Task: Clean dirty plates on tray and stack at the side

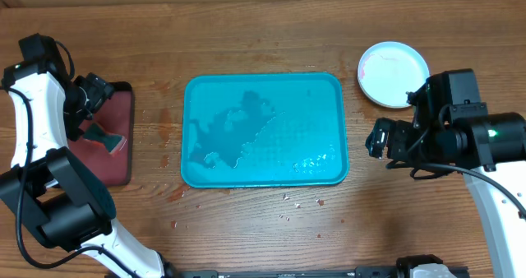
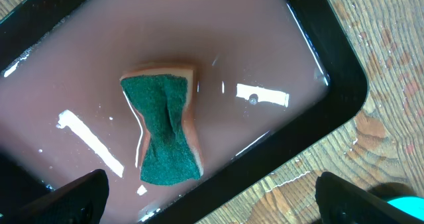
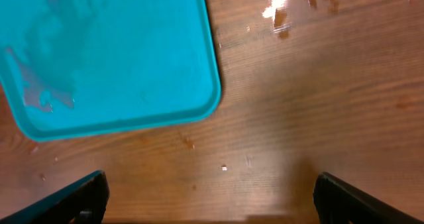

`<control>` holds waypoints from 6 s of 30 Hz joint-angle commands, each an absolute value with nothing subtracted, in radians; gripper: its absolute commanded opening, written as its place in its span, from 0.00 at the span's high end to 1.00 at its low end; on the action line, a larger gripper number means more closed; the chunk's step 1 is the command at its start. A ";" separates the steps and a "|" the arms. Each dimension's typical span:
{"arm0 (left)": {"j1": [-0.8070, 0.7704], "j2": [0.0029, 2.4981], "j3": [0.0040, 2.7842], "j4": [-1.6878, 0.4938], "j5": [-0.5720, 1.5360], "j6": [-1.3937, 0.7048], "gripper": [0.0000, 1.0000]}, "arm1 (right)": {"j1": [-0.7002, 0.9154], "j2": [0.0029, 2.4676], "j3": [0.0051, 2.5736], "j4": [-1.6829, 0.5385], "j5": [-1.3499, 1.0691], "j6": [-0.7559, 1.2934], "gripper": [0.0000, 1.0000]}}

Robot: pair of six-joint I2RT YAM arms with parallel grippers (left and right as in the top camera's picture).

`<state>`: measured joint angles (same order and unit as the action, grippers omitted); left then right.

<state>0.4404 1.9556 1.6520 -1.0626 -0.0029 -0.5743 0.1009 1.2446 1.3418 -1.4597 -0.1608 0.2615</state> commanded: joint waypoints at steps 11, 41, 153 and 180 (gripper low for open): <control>0.437 1.952 1.670 -1.065 0.001 -0.572 0.00 | 0.109 1.209 1.334 -1.423 -0.158 0.254 0.00; 0.437 1.952 1.670 -1.065 0.001 -0.572 0.00 | 0.091 0.112 0.294 -0.403 -0.105 0.254 0.00; 0.194 0.384 0.099 0.022 0.079 -0.284 0.00 | 0.011 0.003 0.008 -0.084 -0.009 0.182 0.00; 0.017 0.003 0.005 -0.078 -0.025 0.003 0.00 | 0.011 0.003 0.008 -0.084 -0.009 0.182 0.00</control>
<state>0.0296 0.0166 0.0090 -0.0792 -0.0227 -0.0467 0.0147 0.0147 0.0185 -0.0902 -0.0185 0.1860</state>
